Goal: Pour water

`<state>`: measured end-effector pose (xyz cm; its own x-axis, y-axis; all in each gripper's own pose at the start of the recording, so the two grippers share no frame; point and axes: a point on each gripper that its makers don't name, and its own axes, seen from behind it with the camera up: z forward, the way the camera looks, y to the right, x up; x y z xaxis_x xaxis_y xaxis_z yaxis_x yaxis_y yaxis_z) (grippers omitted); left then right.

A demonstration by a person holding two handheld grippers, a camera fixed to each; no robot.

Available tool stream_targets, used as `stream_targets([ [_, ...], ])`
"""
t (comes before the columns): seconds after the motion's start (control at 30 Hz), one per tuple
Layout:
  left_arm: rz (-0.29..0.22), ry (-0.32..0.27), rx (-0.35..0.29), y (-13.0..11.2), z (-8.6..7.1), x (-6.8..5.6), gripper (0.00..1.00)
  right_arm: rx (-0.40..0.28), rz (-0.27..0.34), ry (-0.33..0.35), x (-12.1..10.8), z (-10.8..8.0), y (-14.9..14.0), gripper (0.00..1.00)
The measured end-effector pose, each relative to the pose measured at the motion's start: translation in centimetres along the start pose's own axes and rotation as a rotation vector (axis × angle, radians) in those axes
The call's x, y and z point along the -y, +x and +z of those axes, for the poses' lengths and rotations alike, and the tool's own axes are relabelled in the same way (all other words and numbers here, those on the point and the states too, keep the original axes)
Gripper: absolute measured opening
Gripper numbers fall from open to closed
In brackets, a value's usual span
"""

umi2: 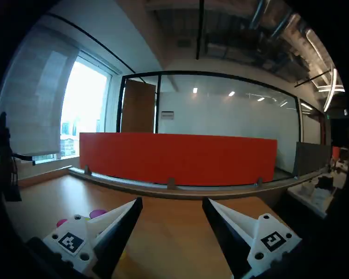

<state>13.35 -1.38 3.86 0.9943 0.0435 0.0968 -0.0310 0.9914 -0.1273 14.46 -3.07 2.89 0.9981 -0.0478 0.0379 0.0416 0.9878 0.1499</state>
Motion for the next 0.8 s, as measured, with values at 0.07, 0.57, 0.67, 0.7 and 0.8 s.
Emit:
stream_targets([
  [0.07,-0.001,-0.006,0.001,0.8,0.1,0.0,1.00,0.005,0.002,0.004,0.0,0.1,0.5,1.00],
  [0.57,-0.013,-0.086,-0.004,4.1,0.8,-1.3,1.00,0.020,0.065,0.047,0.2,0.8,2.9,1.00],
  [0.67,0.006,-0.106,-0.012,4.6,0.9,-1.5,1.00,0.017,0.044,0.062,0.3,1.1,3.0,1.00],
  [0.7,0.011,-0.115,-0.015,4.7,0.9,-1.7,1.00,0.016,0.034,0.069,0.4,1.1,3.1,1.00],
  [0.8,0.016,-0.154,-0.020,5.0,1.0,-2.2,1.00,0.014,0.001,0.104,1.1,1.2,3.3,1.00],
])
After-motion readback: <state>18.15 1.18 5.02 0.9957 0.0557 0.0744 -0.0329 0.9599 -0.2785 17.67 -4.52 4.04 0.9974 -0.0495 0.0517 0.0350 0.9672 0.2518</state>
